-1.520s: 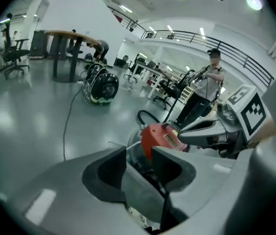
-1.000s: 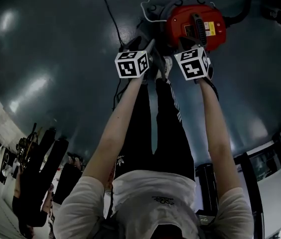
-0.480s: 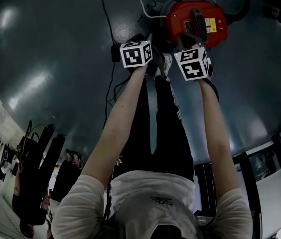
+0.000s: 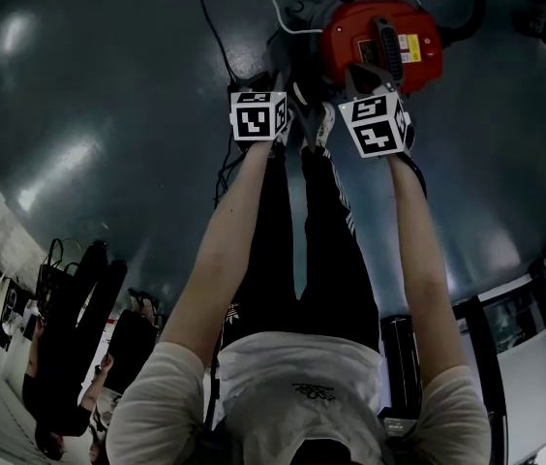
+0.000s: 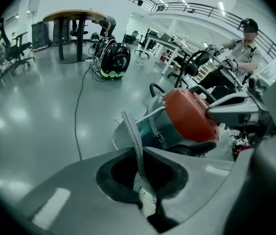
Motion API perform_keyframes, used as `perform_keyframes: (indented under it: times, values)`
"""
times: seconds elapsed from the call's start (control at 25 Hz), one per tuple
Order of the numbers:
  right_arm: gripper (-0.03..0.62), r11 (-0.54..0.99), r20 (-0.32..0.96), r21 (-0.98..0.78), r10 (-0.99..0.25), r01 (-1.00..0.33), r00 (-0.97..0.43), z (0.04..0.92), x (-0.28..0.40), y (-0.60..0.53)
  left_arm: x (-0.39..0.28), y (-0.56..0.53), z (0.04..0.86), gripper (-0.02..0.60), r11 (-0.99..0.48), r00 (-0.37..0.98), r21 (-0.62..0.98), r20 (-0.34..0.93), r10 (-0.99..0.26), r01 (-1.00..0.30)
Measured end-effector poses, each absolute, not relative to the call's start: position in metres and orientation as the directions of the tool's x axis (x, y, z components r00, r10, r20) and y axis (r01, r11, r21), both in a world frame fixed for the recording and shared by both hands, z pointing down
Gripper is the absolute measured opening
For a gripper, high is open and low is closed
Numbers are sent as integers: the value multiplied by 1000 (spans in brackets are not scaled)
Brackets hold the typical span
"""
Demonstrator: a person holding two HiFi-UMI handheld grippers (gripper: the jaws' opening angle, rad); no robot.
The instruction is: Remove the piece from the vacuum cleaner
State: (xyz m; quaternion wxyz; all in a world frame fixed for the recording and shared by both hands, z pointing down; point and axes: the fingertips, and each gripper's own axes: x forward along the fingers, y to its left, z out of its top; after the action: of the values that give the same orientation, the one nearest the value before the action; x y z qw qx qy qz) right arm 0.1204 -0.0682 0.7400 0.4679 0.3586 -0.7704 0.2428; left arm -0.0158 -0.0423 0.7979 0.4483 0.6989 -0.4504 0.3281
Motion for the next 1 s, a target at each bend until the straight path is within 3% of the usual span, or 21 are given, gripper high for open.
perform_keyframes:
  times: [0.16, 0.4, 0.84, 1.0]
  values:
    - [25, 624, 895, -33, -329, -781, -301, 740, 122, -68, -15, -35, 797, 8, -286, 388, 301, 863, -325, -910]
    - [23, 633, 895, -30, -328, -774, -302, 742, 119, -69, -21, -26, 800, 8, -252, 359, 281, 862, -359, -926]
    - [17, 670, 957, 16, -225, -742, -183, 743, 117, -66, -30, -7, 794, 8, -148, 332, 298, 867, -371, -943]
    - [15, 680, 953, 77, -265, -729, -147, 744, 116, -67, -43, 6, 800, 6, -127, 295, 267, 892, -343, -955]
